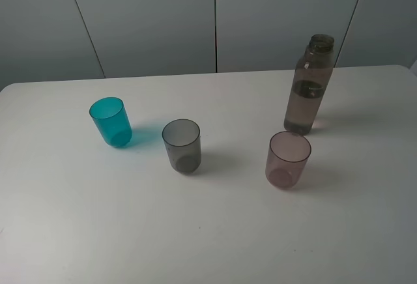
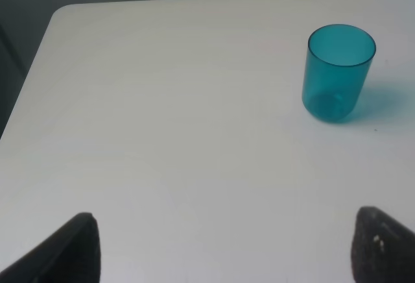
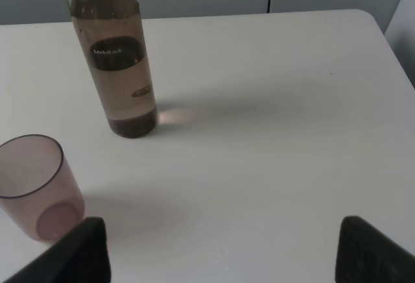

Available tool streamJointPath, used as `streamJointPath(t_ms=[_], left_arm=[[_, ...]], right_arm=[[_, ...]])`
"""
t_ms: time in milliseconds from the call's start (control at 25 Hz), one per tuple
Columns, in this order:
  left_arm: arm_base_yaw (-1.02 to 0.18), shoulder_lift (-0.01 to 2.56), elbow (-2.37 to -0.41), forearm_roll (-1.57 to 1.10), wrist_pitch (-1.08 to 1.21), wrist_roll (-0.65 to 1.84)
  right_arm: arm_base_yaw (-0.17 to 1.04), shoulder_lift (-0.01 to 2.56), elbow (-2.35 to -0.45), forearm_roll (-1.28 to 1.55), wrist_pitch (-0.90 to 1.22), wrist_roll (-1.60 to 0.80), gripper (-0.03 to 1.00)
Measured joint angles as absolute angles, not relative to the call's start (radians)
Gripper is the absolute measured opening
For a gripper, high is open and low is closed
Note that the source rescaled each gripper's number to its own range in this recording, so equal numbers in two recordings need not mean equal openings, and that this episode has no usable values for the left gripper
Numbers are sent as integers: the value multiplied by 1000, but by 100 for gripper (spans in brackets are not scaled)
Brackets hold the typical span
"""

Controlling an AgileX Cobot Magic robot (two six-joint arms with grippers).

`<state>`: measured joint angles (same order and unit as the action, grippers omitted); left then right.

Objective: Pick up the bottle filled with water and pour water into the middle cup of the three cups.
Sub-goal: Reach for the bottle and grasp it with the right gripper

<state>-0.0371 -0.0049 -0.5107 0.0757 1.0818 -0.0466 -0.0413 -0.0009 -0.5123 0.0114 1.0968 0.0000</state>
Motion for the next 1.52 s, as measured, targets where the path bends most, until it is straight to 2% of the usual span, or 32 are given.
streamJointPath(t_ms=[1200, 1520], left_arm=[[-37, -5, -511, 76, 1082, -47], [-37, -5, -511, 76, 1082, -47]], right_arm=[[-41, -1, -514, 11, 1097, 7, 32], [-41, 150, -650, 7, 1129, 13, 32]])
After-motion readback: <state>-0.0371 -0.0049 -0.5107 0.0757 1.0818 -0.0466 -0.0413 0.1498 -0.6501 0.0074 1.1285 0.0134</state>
